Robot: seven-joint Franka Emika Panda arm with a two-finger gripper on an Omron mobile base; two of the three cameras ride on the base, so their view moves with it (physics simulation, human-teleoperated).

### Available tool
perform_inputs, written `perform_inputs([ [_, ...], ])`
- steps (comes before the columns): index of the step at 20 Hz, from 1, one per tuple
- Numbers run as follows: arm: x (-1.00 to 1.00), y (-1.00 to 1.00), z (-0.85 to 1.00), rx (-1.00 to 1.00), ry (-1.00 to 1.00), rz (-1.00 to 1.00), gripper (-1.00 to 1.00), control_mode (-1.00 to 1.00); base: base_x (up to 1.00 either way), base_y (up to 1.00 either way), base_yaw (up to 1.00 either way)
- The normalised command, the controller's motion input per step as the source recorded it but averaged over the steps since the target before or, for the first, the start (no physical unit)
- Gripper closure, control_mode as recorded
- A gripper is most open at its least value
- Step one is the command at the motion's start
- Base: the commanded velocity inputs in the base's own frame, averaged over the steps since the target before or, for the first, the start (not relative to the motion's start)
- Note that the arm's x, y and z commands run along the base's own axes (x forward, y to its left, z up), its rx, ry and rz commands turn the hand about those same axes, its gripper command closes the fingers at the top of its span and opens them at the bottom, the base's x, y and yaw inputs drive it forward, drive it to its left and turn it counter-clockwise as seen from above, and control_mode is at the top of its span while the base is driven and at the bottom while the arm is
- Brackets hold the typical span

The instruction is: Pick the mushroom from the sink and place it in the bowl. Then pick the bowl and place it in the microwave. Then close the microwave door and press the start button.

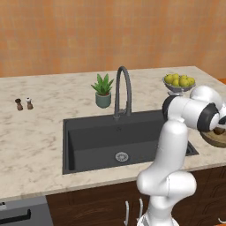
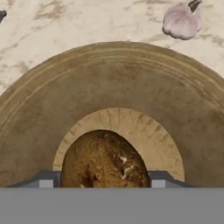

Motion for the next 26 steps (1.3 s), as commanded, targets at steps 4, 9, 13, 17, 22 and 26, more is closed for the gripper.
perform_inputs([
  [4, 0.00, 0.00, -0.36, 0.00, 0.02, 0.00, 1.00, -1.00, 0.00, 0.00, 0.00],
  [9, 0.00, 0.00, -0.34, 0.00, 0.02, -0.01, -1.00, -1.00, 0.00, 0.00, 0.00],
  [13, -0.01, 0.00, -0.07, 0.03, 0.00, -0.01, -1.00, -1.00, 0.00, 0.00, 0.00],
  [17, -0.24, -0.01, 0.30, 0.07, 0.00, -0.03, -1.00, -1.00, 0.00, 0.00, 0.00],
  [22, -0.41, 0.00, 0.70, 0.09, 0.00, -0.07, -1.00, -1.00, 0.00, 0.00, 0.00],
  [26, -0.59, -0.11, 0.29, 0.08, 0.00, -0.14, -1.00, -1.00, 0.00, 0.00, 0.00],
])
